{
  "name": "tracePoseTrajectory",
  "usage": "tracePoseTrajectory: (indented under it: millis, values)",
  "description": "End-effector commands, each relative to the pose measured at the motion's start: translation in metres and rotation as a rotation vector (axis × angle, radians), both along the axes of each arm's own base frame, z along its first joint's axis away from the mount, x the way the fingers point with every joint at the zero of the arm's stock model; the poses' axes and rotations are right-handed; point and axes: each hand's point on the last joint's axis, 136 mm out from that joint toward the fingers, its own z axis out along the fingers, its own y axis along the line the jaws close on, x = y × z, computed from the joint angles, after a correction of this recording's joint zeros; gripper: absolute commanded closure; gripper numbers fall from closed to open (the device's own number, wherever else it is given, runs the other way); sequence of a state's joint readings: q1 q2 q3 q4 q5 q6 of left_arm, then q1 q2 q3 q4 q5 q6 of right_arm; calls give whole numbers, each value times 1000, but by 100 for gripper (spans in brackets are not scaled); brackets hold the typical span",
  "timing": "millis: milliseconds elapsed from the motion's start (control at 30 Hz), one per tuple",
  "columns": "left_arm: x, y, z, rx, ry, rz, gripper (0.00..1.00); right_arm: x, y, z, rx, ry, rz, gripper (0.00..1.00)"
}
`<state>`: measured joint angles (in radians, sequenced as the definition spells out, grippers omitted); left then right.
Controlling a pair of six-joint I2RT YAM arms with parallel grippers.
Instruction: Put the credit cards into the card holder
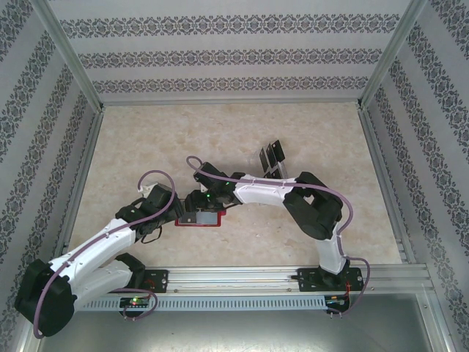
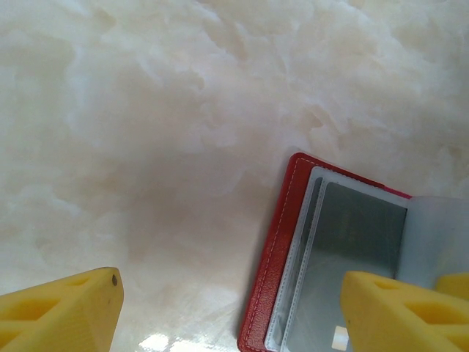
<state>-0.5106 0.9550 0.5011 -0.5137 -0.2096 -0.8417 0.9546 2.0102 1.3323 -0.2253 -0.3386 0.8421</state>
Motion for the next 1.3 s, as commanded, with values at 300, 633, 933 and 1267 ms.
tracePoseTrajectory:
  millis: [300,633,933,1267]
  values:
    - [-12,8,-31,62,93,7,21,-3,5,0,4,6,11,45]
    - [-17,15,-50,120,160,28,20,-1,-6,-2,3,6,2,45]
    - [-16,-3,-50,59,145,-10,22,8,-16,4,15,-6,-15,45]
    - [-15,-29,-50,25,121,-42,22,24,-44,27,-10,-78,-49,45]
